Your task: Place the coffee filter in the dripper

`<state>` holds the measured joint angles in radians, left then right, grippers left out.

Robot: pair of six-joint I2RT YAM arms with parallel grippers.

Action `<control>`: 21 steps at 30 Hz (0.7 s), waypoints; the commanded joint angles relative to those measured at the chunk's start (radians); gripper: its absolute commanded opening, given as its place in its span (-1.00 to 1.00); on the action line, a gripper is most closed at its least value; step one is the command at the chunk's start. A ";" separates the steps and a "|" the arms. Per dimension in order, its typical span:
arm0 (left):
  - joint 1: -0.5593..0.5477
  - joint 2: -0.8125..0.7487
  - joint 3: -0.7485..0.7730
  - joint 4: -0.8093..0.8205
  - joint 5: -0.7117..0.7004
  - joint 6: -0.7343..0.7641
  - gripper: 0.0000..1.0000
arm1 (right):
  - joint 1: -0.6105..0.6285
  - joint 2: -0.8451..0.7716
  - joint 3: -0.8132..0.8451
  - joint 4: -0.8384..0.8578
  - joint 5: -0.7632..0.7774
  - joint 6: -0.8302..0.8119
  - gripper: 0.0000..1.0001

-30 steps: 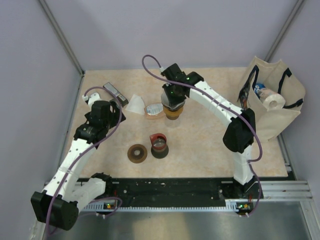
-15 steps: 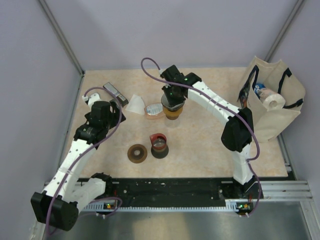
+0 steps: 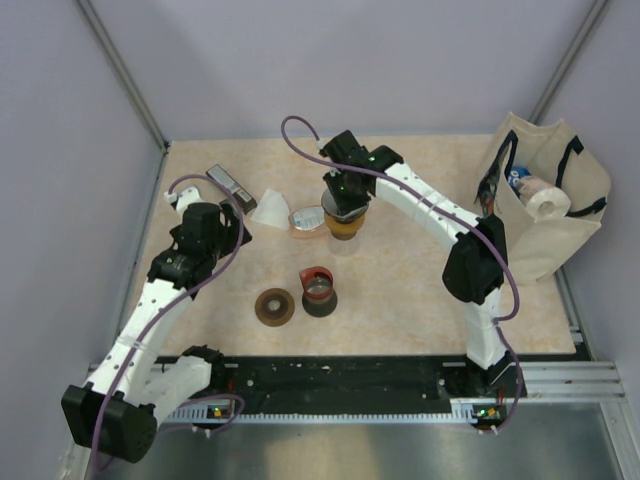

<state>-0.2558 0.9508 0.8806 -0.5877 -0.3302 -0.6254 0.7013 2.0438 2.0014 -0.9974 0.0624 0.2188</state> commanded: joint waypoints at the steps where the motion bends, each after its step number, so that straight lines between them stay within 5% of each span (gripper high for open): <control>1: 0.006 -0.020 -0.003 0.035 0.005 0.012 0.98 | 0.013 0.006 -0.026 -0.010 -0.015 -0.004 -0.53; 21: 0.006 -0.052 -0.011 0.038 0.016 0.012 0.98 | 0.000 -0.042 -0.096 0.077 -0.050 0.034 -0.58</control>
<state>-0.2554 0.9142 0.8742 -0.5850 -0.3199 -0.6254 0.6991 2.0182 1.9488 -0.9459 0.0536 0.2314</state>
